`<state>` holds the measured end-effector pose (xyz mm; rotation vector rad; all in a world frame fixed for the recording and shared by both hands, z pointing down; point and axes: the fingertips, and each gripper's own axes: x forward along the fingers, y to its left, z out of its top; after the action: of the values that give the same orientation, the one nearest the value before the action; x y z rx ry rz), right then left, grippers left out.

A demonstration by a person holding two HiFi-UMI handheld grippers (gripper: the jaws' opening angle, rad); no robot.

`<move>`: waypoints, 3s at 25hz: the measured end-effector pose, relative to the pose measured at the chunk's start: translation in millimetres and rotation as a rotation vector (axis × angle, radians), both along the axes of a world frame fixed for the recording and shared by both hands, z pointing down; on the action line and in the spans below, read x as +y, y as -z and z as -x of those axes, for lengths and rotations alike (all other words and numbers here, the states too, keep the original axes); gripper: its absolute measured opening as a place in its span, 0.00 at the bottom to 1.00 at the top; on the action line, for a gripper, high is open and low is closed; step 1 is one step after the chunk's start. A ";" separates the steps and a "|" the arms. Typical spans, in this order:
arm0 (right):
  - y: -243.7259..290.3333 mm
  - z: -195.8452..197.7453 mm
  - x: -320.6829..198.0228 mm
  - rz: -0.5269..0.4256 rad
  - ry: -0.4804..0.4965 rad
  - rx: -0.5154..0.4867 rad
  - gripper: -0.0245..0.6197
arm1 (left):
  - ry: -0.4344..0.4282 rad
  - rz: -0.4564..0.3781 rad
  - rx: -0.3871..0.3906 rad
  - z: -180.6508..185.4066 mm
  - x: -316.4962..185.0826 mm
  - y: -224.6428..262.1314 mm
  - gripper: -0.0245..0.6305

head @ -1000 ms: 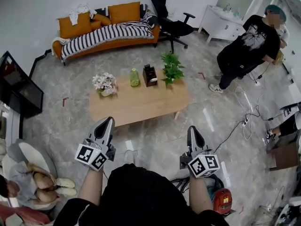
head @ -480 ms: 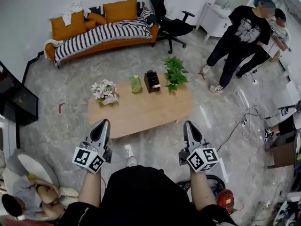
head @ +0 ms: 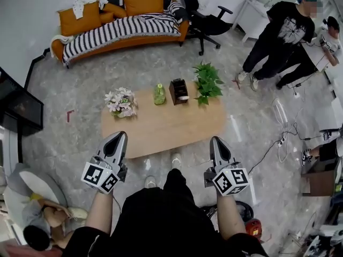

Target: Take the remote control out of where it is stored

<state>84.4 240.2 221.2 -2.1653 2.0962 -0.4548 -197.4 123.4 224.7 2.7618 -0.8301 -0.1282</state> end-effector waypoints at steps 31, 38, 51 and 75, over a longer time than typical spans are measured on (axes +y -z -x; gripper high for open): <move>-116.4 -163.7 -201.1 0.196 0.244 -0.039 0.05 | 0.099 0.157 -0.315 -214.4 -150.2 -136.2 0.05; -176.5 -149.7 -204.6 0.308 0.227 -0.106 0.05 | 0.015 0.208 -0.399 -239.9 -179.2 -190.0 0.05; -219.8 -141.2 -206.2 0.368 0.178 -0.171 0.05 | -0.173 0.186 -0.510 -336.3 -256.4 -271.5 0.14; -266.5 -167.8 -140.6 0.459 0.034 -0.310 0.05 | -0.493 0.090 -1.247 -416.6 -330.8 -404.8 0.34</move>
<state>252.2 99.6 487.7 -2.0867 2.0016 -1.2944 219.2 -207.4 629.5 2.6270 -0.2601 1.7605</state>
